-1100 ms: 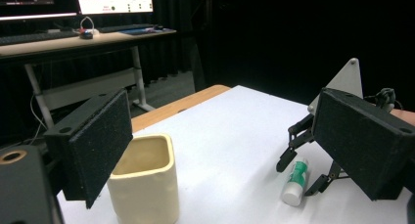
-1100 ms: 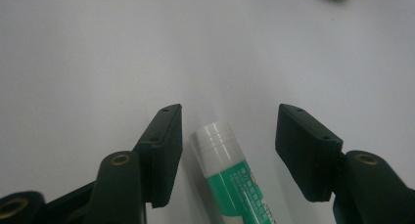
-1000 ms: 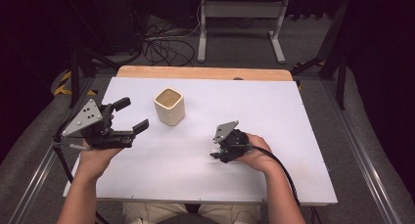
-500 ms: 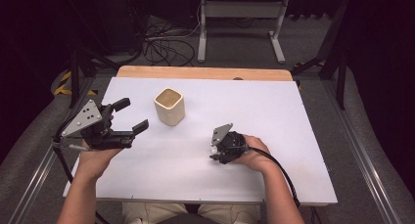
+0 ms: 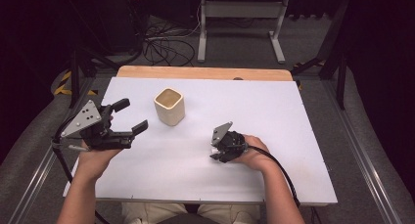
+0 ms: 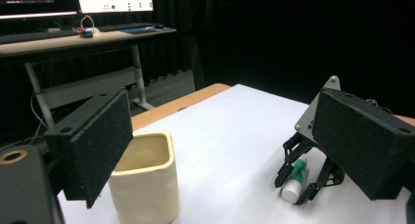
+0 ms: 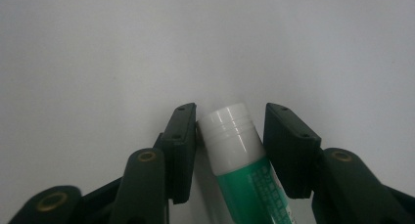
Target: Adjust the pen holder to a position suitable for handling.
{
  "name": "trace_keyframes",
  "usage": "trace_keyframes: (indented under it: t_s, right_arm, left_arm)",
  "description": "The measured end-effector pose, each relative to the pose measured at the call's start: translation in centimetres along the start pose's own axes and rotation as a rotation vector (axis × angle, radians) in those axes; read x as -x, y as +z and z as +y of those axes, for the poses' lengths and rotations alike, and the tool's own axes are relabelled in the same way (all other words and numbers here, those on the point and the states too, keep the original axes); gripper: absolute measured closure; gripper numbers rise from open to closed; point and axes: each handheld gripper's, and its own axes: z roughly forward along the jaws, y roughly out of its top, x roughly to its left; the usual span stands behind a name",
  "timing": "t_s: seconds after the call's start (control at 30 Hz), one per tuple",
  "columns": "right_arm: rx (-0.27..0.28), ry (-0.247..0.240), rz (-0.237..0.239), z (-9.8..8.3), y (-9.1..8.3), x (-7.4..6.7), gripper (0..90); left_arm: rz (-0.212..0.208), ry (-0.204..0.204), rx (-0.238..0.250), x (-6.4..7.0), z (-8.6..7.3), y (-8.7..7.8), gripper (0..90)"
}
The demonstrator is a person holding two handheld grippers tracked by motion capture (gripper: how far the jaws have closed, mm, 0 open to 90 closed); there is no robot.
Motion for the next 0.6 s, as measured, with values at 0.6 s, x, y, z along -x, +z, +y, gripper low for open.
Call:
trace_keyframes:
  t_s: [0.6]
  right_arm:
    - [0.024,0.025,0.027,0.06,-0.22,0.59,61.3]
  left_arm:
    - [-0.006,0.005,-0.008,0.04,-0.12,0.04,9.7]
